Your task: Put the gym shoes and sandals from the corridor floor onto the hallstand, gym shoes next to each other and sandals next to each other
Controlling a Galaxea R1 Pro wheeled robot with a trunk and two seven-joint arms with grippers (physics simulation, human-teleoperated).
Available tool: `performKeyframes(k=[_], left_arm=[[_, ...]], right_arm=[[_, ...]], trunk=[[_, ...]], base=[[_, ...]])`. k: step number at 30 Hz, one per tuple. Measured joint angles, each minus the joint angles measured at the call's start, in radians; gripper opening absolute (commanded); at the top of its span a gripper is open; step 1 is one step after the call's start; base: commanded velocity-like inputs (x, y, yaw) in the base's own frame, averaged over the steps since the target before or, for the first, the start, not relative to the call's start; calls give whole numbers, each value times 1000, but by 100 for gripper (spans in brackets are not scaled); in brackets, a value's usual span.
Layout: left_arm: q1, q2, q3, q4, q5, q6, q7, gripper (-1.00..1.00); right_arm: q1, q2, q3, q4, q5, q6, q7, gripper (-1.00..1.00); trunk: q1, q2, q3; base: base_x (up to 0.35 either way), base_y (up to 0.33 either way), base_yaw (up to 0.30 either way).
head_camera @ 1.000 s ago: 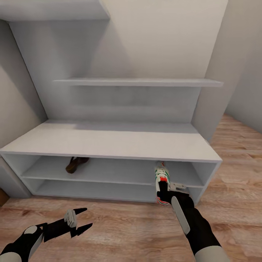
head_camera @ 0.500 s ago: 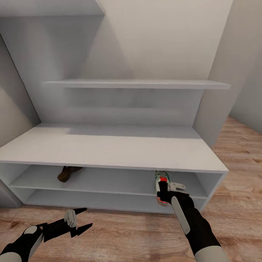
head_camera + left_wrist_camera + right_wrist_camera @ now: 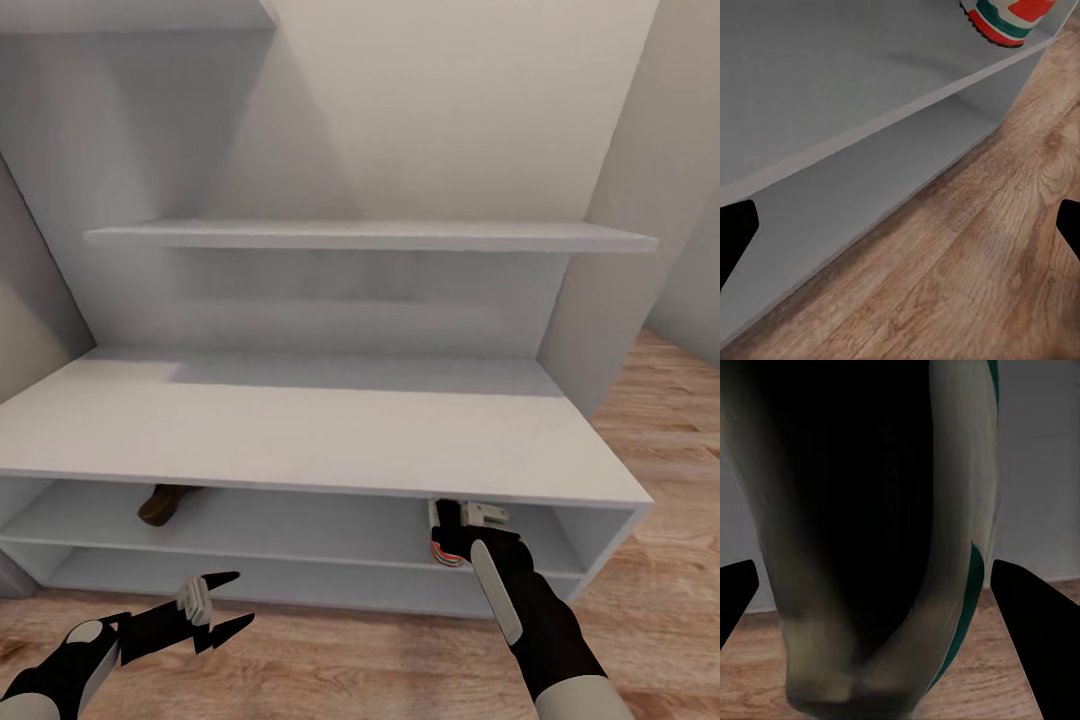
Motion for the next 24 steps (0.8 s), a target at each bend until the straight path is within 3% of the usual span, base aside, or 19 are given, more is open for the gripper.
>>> performKeyframes(k=[7, 21, 22, 24], left_arm=[[0, -22, -8, 0, -26, 1, -1, 100], [0, -24, -7, 0, -34, 1, -1, 100], [0, -24, -7, 0, -34, 1, -1, 100], [0, -24, -7, 0, -34, 1, -1, 100]], right_arm=[[0, -1, 0, 1, 0, 0, 0, -100], [0, -1, 0, 1, 0, 0, 0, -100], [0, -1, 0, 1, 0, 0, 0, 100], [0, -1, 0, 1, 0, 0, -1, 100]], trunk=[[0, 0, 0], [0, 0, 0], [0, 0, 0], [0, 0, 0]], base=[[49, -39, 0], [70, -68, 0], [1, -1, 0], [0, 0, 0]])
